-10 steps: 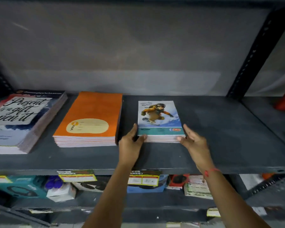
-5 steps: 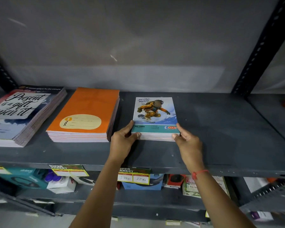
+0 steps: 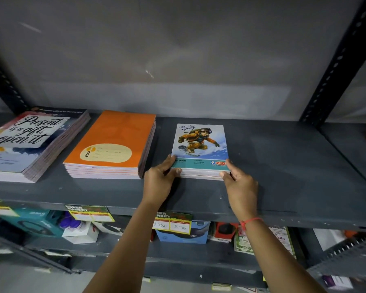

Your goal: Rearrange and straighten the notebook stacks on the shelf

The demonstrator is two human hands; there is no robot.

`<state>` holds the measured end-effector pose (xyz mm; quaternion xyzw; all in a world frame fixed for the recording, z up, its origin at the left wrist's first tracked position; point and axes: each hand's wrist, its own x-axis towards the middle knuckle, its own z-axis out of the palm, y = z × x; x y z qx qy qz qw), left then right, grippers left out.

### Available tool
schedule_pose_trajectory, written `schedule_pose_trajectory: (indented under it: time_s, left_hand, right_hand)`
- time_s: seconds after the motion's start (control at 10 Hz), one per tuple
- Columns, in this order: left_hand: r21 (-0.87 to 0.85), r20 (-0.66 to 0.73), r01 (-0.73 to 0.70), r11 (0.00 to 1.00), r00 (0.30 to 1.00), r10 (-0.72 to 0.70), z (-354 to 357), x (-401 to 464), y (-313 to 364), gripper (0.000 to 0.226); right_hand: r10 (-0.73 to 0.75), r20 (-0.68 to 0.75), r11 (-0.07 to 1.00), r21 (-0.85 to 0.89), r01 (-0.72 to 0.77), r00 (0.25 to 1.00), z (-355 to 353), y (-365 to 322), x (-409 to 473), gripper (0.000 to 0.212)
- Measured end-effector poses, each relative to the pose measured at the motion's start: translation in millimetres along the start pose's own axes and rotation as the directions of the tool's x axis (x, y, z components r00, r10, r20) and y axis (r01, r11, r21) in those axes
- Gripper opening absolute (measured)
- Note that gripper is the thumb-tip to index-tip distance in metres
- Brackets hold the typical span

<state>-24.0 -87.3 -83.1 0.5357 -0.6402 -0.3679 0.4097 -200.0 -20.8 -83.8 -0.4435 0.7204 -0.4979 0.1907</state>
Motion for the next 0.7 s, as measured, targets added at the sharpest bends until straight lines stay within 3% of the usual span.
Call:
schedule_pose_trajectory:
  time_s: [0.3, 0.4, 0.5, 0.6, 0.7]
  left_hand:
    - [0.013, -0.004, -0.055, 0.998, 0.998, 0.055, 1.0, 0.2, -0.7, 0.038]
    - [0.084, 0.025, -0.084, 0.993, 0.996, 0.082, -2.8, -3.5, -0.2, 0.038]
    - [0.302, 0.085, -0.111, 0.947, 0.992, 0.089, -11.7, -17.8, 7.0, 0.051]
    - [0.303, 0.107, -0.191, 0.934, 0.98, 0.166, -25.8, -45.7, 21.2, 0.059]
    - [0.342, 0.214, -0.367, 0.865, 0.927, 0.308, -52.5, -72.7, 35.5, 0.061]
  right_hand:
    - [0.031, 0.033, 0.999, 0.044, -0.032, 0.999, -1.8, 1.9, -2.0, 0.043]
    - [0.064, 0.024, 0.997, 0.048, -0.065, 0.998, -4.5, -5.0, -12.2, 0.057]
    - [0.108, -0.02, 0.994, -0.027, -0.108, 0.994, -9.6, -14.9, -32.1, 0.071]
    - [0.028, -0.042, 0.981, -0.192, -0.036, 0.999, -18.2, -27.0, -58.2, 0.07]
    - [-0.146, -0.078, 0.901, -0.422, 0.1, 0.986, -37.4, -49.5, -76.7, 0.066]
